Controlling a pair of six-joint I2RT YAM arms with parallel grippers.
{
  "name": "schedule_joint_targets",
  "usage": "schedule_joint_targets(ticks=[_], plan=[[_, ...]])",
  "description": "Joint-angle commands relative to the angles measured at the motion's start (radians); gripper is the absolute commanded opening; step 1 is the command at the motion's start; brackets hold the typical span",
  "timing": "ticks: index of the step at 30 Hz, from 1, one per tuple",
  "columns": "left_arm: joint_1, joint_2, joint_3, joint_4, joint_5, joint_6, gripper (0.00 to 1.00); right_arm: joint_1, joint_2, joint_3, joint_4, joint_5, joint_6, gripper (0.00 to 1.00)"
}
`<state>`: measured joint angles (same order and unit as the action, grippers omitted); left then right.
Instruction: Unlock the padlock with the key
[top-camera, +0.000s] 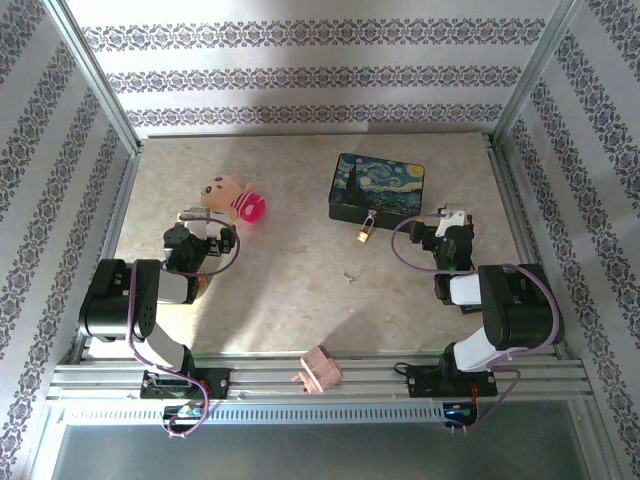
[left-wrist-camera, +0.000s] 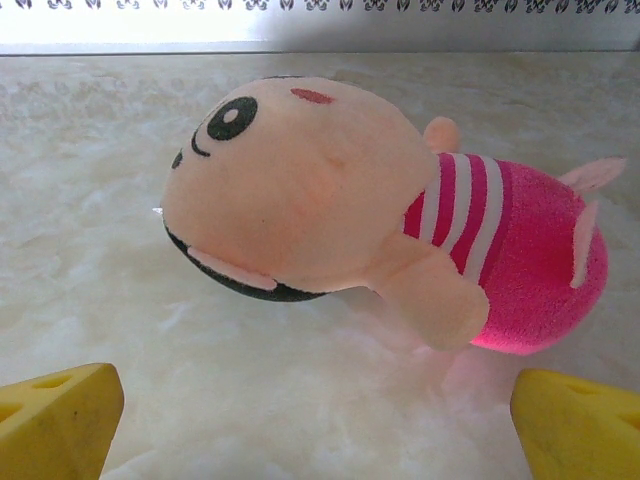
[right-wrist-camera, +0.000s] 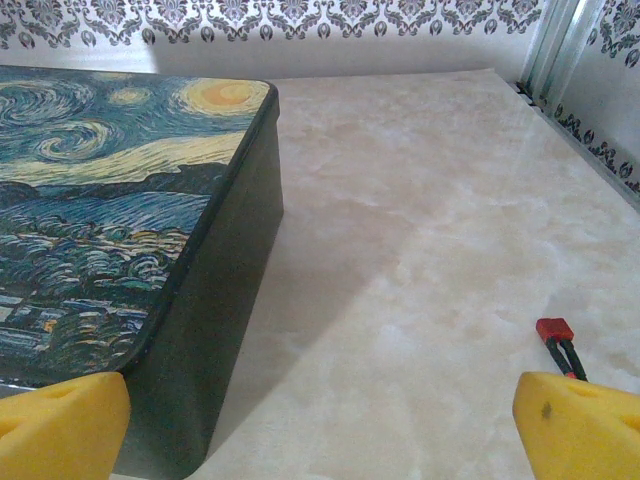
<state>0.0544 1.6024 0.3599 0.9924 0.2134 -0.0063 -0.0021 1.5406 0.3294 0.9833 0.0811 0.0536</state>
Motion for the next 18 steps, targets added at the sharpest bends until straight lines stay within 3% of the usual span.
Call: schedule_joint_targets(ticks=[1,18], plan=[[0.002,-0.009,0.013,-0.014,0.017,0.011,0.99,0.013,-0.006,0.008,0.001,-0.022,-0.004,0.98],[0.002,-0.207,-0.031,-0.097,-0.090,-0.024,0.99,0.054,-0.093,0.046,-0.097,0.077,-0.024,0.98]])
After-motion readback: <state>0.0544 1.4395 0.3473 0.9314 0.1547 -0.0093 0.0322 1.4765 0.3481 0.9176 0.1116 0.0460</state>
